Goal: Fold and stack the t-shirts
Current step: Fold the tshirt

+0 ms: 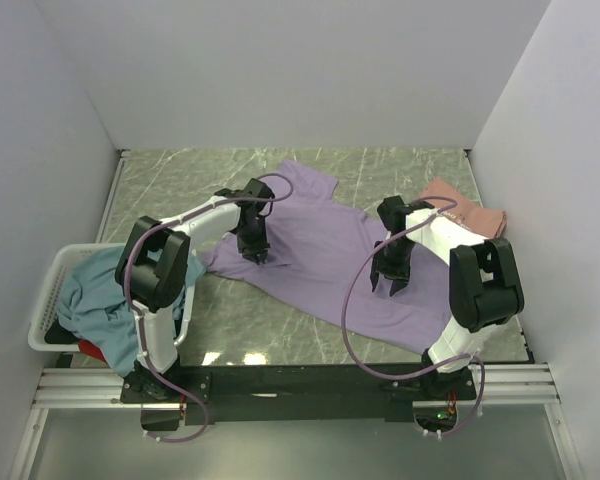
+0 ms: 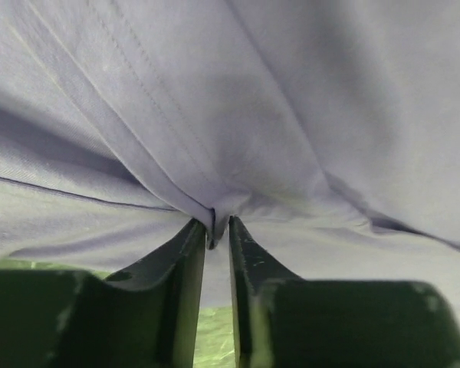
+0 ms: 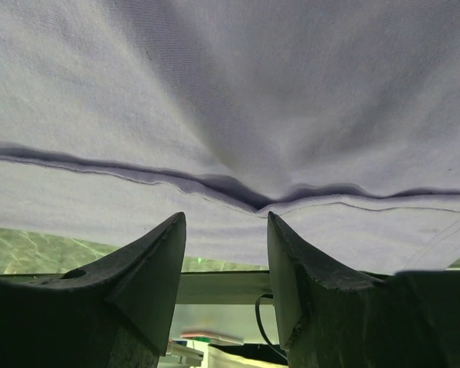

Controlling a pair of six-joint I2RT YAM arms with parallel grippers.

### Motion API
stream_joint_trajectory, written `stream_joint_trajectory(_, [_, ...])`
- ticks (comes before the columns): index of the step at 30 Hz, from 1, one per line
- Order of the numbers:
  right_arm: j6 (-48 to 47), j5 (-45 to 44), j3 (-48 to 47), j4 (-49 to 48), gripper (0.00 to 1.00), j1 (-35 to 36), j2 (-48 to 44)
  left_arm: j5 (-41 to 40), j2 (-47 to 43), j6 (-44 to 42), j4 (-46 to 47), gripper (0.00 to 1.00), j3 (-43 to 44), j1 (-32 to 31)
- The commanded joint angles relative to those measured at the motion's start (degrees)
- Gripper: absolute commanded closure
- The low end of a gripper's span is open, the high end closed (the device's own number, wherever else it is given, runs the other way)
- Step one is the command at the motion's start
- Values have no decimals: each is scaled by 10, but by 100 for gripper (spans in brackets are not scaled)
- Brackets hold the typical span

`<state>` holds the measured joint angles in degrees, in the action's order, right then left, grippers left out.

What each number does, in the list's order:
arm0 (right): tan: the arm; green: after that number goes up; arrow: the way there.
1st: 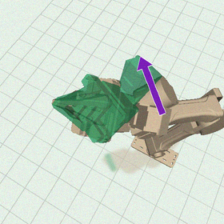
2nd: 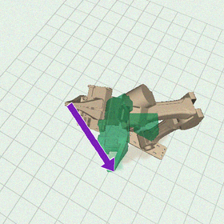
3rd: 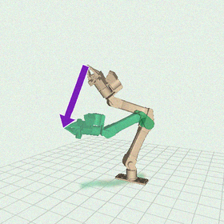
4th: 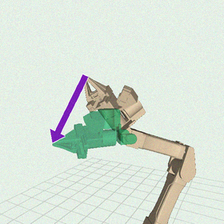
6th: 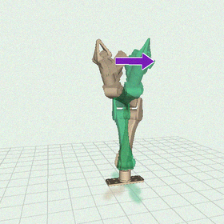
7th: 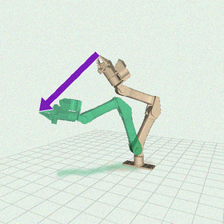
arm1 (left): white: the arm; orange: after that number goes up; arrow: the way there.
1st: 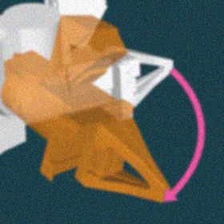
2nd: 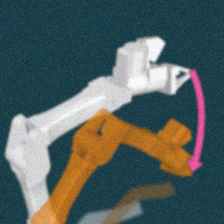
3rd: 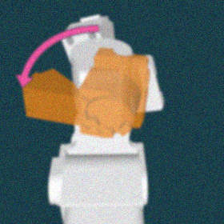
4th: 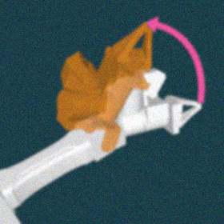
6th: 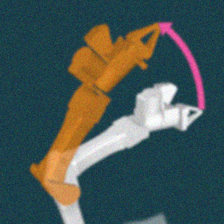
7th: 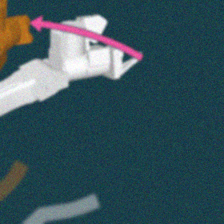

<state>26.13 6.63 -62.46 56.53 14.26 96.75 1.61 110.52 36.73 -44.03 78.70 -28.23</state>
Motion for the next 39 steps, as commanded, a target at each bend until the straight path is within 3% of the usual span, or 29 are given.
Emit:
stream_joint_trajectory(1, [4, -7, -1, 1, 46, 1, -22, -3, 7, -7, -8, 73, 31, -2])
stream_joint_trajectory(5, [4, -7, -1, 2, 46, 2, -23, 0, 1, -5, -10, 68, 30, -2])
stream_joint_trajectory(39, [4, -4, 8, -3, 46, 2, -19, -8, -14, -8, -26, 72, 43, -2])
